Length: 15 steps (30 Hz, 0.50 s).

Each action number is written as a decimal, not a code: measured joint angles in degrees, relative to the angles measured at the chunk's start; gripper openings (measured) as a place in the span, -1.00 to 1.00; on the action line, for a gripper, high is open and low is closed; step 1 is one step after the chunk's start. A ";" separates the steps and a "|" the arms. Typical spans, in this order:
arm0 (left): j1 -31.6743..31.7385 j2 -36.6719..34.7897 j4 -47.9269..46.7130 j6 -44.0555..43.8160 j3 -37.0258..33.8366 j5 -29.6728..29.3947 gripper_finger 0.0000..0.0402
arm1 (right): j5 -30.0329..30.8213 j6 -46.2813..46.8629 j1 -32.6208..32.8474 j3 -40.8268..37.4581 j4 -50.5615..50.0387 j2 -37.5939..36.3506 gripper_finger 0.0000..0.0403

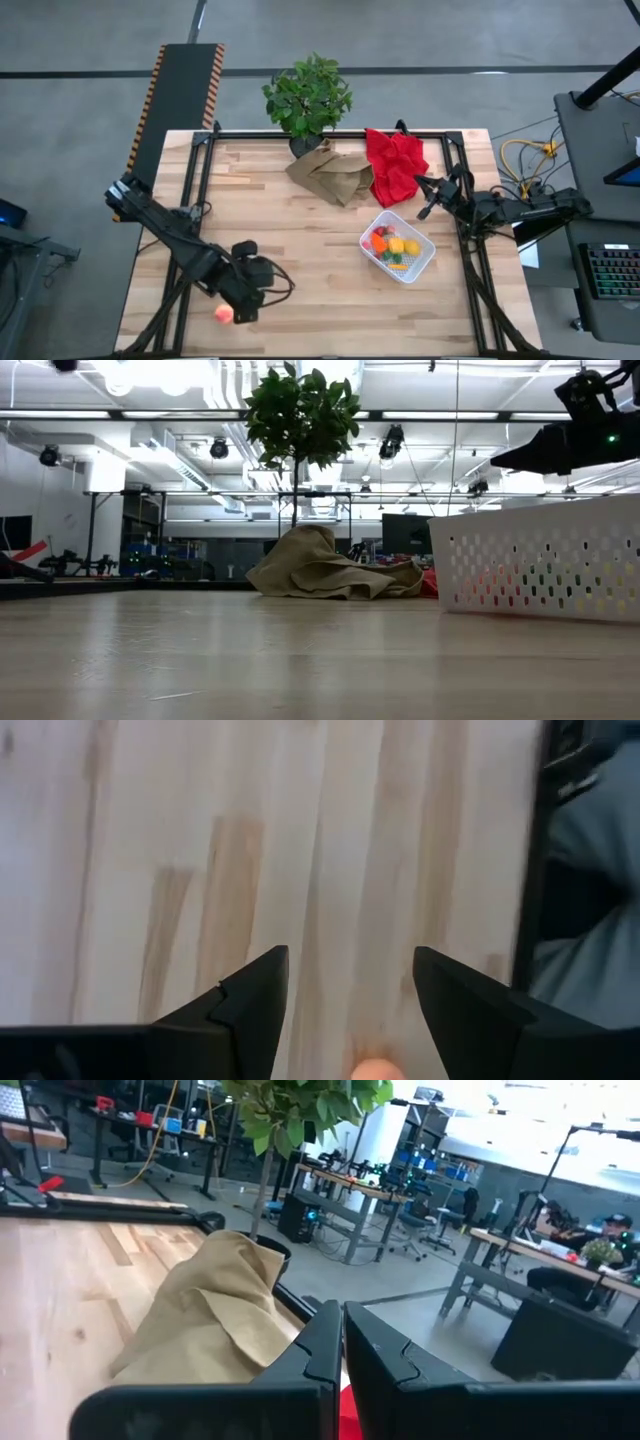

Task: Pick and placing Produce into tupperware
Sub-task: Put the large pink peach into the white bin

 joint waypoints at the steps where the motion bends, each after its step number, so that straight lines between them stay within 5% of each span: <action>1: 0.00 0.61 -0.46 -0.02 -0.11 0.28 0.00 | 0.00 -0.29 -0.01 0.00 0.21 0.00 -0.96; 15: 4.32 7.42 -0.95 9.26 -0.19 1.22 0.02 | 0.02 -2.45 0.01 0.00 1.82 0.00 -0.96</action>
